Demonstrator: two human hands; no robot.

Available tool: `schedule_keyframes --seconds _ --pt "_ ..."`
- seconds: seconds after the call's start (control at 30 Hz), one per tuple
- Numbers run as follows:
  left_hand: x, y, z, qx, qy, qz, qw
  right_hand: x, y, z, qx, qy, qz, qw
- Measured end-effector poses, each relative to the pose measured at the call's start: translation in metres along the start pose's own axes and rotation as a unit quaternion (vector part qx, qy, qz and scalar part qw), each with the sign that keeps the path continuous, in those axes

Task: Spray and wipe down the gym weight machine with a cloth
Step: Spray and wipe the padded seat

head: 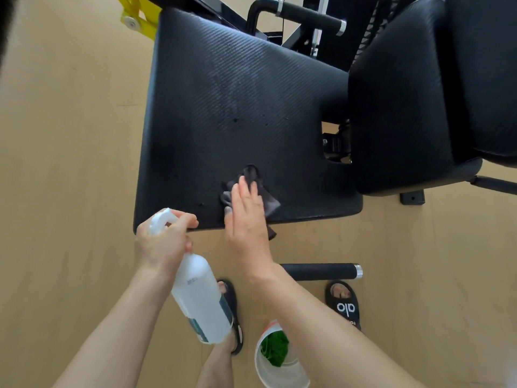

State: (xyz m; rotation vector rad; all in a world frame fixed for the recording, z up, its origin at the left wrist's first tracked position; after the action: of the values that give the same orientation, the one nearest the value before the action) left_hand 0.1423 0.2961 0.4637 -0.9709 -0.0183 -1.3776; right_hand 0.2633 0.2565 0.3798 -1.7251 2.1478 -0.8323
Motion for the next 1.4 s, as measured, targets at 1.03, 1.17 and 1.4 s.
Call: schedule_keyframes --seconds 1.03,1.17,1.4 --pt "-0.013 -0.080 -0.017 0.109 -0.069 0.095 0.987 -0.035 0.059 -0.098 0.118 -0.305 -0.181 0.928" --pt "-0.012 -0.094 -0.023 0.134 -0.088 0.111 0.981 -0.039 0.047 -0.083 0.172 -0.376 -0.185 0.891" --pt "-0.015 -0.094 -0.018 0.121 -0.096 0.104 0.983 -0.021 0.024 -0.046 0.228 -0.456 -0.213 0.833"
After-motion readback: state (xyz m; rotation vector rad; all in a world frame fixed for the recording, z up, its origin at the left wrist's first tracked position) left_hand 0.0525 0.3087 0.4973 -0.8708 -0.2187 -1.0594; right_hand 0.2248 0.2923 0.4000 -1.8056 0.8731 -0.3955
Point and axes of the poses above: each hand's wrist, its own x-axis away from the middle knuckle, its own y-axis out of the palm, z = x × y, the point moved 2 cm from there along -x, towards the middle knuckle, and after that the axes turned 3 degrees about -z, right-handed, at the moved point
